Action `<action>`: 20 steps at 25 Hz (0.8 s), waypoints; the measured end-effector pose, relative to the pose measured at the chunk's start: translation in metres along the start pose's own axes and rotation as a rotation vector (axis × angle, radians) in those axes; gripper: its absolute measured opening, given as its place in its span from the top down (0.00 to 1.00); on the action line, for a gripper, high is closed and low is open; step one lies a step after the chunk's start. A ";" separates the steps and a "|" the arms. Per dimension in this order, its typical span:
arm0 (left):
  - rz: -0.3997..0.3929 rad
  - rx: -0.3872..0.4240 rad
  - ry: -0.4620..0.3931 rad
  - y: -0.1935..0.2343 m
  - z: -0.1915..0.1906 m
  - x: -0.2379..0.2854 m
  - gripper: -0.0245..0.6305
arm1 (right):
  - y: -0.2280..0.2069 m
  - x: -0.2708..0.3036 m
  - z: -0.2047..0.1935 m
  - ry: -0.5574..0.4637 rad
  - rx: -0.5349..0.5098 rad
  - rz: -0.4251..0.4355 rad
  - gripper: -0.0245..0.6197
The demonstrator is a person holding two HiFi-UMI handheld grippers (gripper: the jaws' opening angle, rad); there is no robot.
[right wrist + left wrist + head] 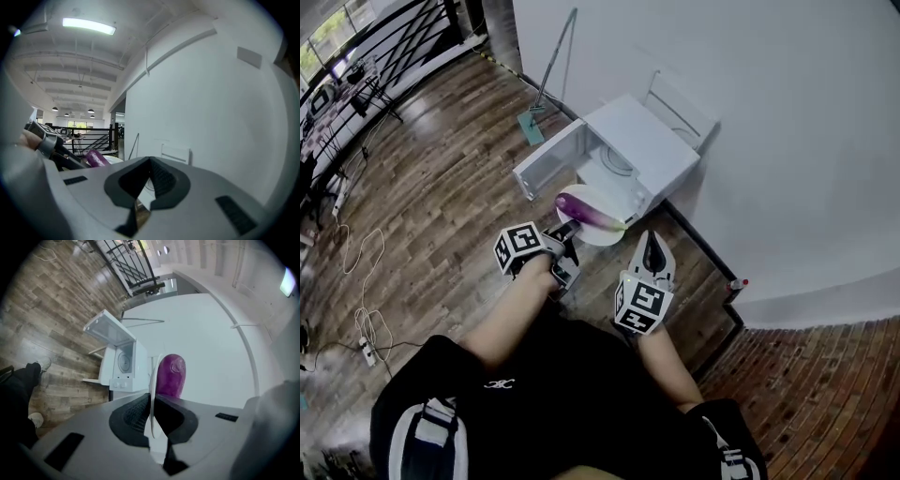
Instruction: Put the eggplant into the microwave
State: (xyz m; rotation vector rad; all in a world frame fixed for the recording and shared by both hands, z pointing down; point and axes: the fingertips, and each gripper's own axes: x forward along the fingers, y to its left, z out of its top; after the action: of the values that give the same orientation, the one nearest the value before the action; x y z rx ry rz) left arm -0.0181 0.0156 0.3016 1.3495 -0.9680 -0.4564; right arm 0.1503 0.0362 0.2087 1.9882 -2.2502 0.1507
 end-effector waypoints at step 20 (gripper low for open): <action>-0.028 0.121 0.357 0.012 0.163 0.130 0.94 | 0.087 0.171 -0.001 0.107 0.028 -0.274 0.95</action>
State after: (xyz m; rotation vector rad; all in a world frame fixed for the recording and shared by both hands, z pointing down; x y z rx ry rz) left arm -0.0787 -0.1802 0.3426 1.4941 -0.6904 -0.1693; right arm 0.0435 -0.1203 0.2393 2.2197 -1.9004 0.2535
